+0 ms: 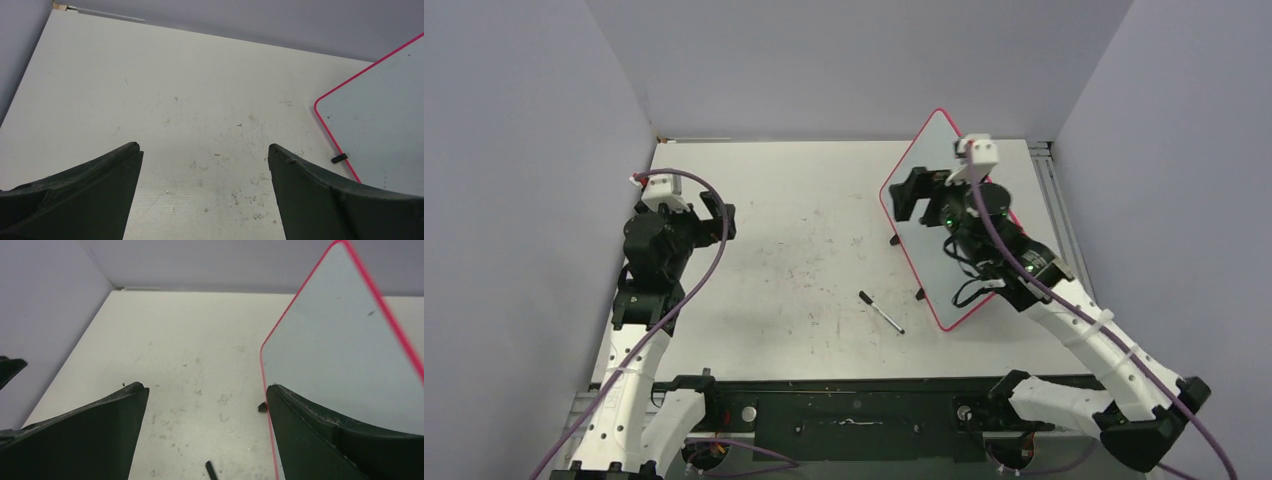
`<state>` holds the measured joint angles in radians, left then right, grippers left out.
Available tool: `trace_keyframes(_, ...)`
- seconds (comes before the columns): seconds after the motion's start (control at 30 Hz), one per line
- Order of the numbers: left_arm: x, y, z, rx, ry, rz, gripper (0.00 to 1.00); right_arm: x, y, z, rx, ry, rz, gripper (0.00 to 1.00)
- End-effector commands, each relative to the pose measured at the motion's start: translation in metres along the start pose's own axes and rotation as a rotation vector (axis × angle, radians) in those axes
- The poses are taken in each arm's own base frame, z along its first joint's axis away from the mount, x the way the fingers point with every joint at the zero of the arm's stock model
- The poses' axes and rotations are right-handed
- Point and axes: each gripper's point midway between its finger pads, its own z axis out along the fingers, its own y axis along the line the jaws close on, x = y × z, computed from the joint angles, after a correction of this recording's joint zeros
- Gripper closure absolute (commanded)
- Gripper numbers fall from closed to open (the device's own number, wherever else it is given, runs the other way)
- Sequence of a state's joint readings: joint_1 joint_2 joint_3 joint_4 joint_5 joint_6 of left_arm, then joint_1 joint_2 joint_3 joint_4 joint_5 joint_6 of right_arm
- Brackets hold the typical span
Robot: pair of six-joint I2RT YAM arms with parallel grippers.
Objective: Write a sentence on the whiteboard
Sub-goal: Adjust the whiteboard at the center of the board.
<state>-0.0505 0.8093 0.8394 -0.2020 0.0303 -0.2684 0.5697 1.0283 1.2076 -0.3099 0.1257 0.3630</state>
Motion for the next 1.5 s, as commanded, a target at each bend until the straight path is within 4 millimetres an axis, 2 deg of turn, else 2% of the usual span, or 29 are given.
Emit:
trace_keyframes(0.0, -0.006, -0.003, 0.000, 0.020, -0.033, 0.015, 0.04, 0.026, 0.022, 0.006, 0.226, -0.005, 0.002, 0.08)
trace_keyframes(0.07, -0.004, -0.001, 0.000, 0.010, -0.029, 0.009, 0.04, 0.045, 0.032, 0.009, 0.253, -0.017, 0.074, 0.08)
trace_keyframes(0.23, 0.000, 0.000, 0.002, 0.009, -0.017, 0.000, 0.04, 0.100, 0.039, 0.028, 0.250, -0.005, 0.242, 0.03)
trace_keyframes(0.37, 0.003, 0.002, 0.003, -0.002, -0.013, -0.005, 0.04, 0.139, 0.040, 0.051, 0.301, 0.050, 0.261, 0.02)
trace_keyframes(0.43, 0.004, -0.004, 0.004, 0.031, -0.009, -0.009, 0.04, 0.160, 0.032, 0.061, 0.354, 0.080, 0.280, 0.00)
trace_keyframes(0.53, 0.003, -0.016, 0.003, 0.098, -0.018, -0.019, 0.04, 0.187, 0.011, 0.072, 0.449, 0.117, 0.320, 0.09)
trace_keyframes(0.6, 0.002, -0.015, 0.003, 0.096, -0.022, -0.020, 0.04, 0.202, 0.001, 0.079, 0.494, 0.138, 0.340, 0.10)
trace_keyframes(0.83, -0.003, -0.012, -0.002, 0.076, -0.037, -0.012, 0.04, 0.234, -0.024, 0.096, 0.667, 0.141, 0.339, 0.12)
trace_keyframes(1.0, -0.002, -0.015, -0.003, 0.093, -0.033, -0.012, 0.04, 0.259, -0.043, 0.102, 0.823, 0.132, 0.375, 0.23)
trace_keyframes(1.17, 0.001, -0.018, 0.000, 0.106, -0.017, -0.019, 0.04, 0.279, -0.058, 0.109, 0.891, 0.139, 0.363, 0.22)
trace_keyframes(1.27, 0.000, -0.019, -0.001, 0.114, -0.019, -0.021, 0.04, 0.282, -0.069, 0.111, 0.932, 0.145, 0.393, 0.22)
trace_keyframes(1.47, -0.001, -0.023, 0.000, 0.131, -0.016, -0.026, 0.04, 0.284, -0.070, 0.120, 0.954, 0.093, 0.440, 0.24)
